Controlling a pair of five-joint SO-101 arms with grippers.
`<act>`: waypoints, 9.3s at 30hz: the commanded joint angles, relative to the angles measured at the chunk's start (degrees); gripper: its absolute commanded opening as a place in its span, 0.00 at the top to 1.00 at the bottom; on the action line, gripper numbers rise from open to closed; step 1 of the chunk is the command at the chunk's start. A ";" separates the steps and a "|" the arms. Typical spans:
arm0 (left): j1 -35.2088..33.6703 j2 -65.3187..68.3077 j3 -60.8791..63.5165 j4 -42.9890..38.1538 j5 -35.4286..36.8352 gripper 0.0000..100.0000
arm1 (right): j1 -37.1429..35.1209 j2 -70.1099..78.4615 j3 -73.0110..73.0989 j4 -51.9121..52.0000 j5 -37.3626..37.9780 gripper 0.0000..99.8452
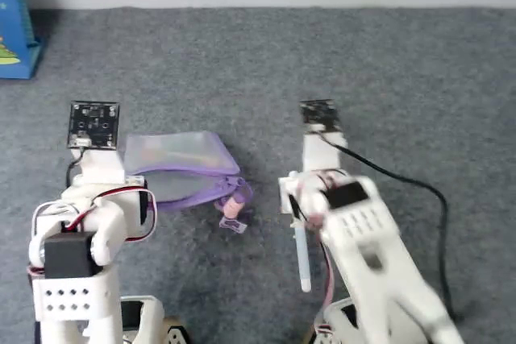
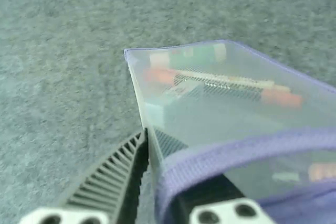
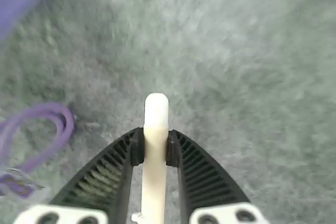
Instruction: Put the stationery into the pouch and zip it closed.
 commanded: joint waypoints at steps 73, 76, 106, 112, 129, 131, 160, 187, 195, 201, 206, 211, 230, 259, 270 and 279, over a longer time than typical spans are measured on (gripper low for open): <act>3.25 0.26 -0.04 -2.20 2.37 0.99 | -32.40 -46.46 30.24 -50.95 3.34 0.86; 3.25 0.26 -0.04 -2.20 2.29 0.99 | -30.90 -53.76 30.24 -44.09 3.16 0.86; 3.16 0.18 0.48 -2.20 2.29 0.99 | -29.85 -61.14 40.97 -37.49 -2.46 0.99; 3.16 0.18 0.48 -2.20 2.37 0.99 | -21.05 -60.35 38.33 -31.25 -4.40 0.99; 0.70 0.18 0.57 -2.20 2.37 0.99 | -11.30 -59.74 19.60 0.66 -0.53 0.99; 0.18 0.18 0.57 -2.20 2.29 0.99 | -10.86 -59.74 22.77 1.63 0.18 0.99; 0.44 0.35 0.57 -2.20 2.20 0.99 | -11.47 -15.60 3.08 4.18 -0.26 0.96; 0.35 0.18 1.45 -2.55 2.11 0.99 | -21.85 -11.30 3.25 -2.59 -0.53 0.75; 0.26 0.18 1.45 -2.55 2.11 0.99 | -25.98 -18.07 3.08 0.75 -0.53 0.75; 0.35 0.18 1.27 -2.64 2.11 0.99 | -28.00 -25.01 3.69 2.33 -0.44 0.75; 0.18 0.18 1.27 -2.55 2.11 0.99 | -25.71 -25.01 6.42 -0.40 -0.26 0.75; 0.18 0.18 1.19 -2.46 2.11 0.99 | -24.84 -25.01 10.73 -8.13 1.85 0.77; 0.09 0.18 1.36 -2.55 2.11 0.99 | -22.64 -25.63 15.21 -10.51 2.20 0.99; 0.09 0.18 1.45 -2.55 2.02 0.99 | -23.96 -25.54 15.21 -14.55 4.48 0.86; 0.09 0.18 1.45 -2.37 2.02 0.99 | -23.69 -25.10 15.65 -15.08 4.57 0.96; 0.09 0.18 1.45 -2.37 2.02 0.99 | -23.60 -25.71 13.54 -10.33 4.57 0.99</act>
